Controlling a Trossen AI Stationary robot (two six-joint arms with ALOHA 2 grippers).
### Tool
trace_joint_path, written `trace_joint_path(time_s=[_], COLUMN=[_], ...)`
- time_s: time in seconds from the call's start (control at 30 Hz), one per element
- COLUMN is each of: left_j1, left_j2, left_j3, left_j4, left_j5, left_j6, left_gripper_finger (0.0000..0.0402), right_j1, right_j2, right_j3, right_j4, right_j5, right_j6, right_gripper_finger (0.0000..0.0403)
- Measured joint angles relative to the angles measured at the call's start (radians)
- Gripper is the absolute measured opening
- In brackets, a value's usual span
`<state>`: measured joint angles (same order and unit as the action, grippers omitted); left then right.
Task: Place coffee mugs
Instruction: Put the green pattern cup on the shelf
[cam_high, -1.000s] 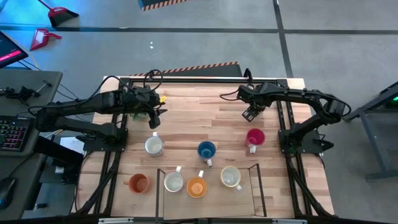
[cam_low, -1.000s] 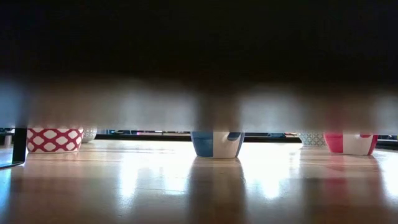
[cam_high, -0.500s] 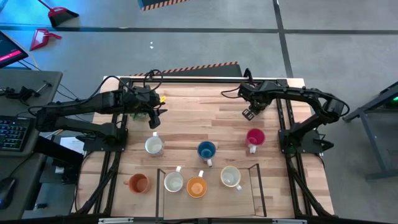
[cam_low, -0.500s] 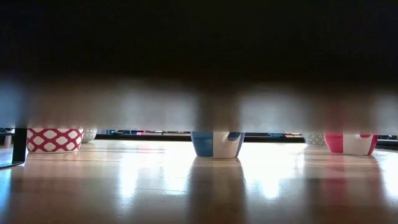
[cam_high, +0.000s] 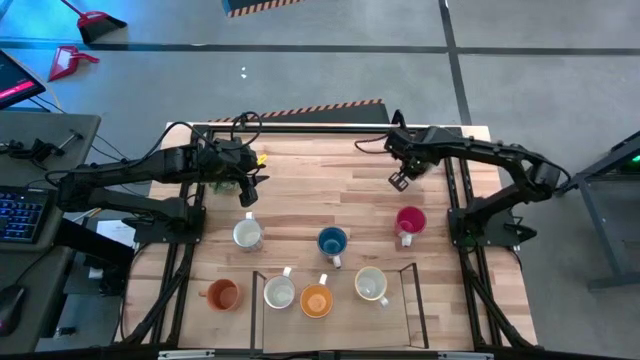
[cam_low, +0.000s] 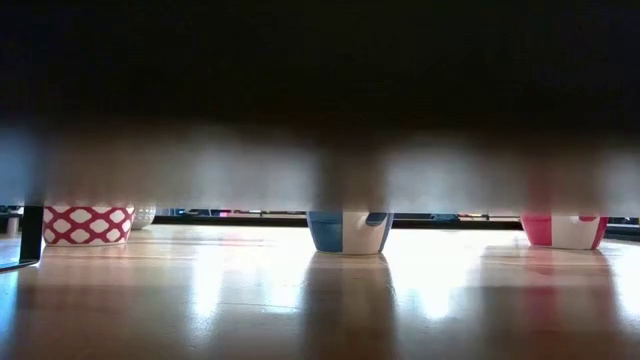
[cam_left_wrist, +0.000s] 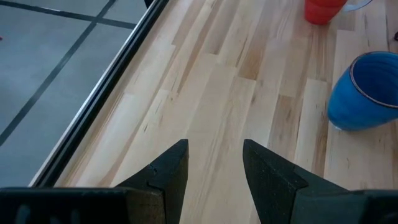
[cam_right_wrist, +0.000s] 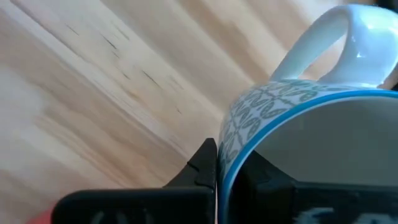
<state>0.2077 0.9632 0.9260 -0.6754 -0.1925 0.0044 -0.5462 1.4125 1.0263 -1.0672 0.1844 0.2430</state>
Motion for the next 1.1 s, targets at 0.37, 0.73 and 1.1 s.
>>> trace_joint_path(time_s=[0.37,0.73,1.1], left_j1=[0.0,0.0,0.0], left_j2=[0.0,0.0,0.0], left_j3=[0.0,0.0,0.0], left_j4=[0.0,-0.002,-0.005], left_j5=[0.0,0.003,0.008], left_j6=[0.0,-0.001,-0.001], left_gripper_finger=[0.0142,0.0142,0.0142], right_j1=[0.159,0.602,0.97], right_j2=[-0.094,-0.092,0.009], right_j3=[0.354,0.47,0.502], right_j4=[-0.169,-0.18,-0.133], right_j5=[-0.023,0.076,0.209], right_j6=[0.077,0.34,0.553], right_gripper_finger=[0.0001,0.0,0.0])
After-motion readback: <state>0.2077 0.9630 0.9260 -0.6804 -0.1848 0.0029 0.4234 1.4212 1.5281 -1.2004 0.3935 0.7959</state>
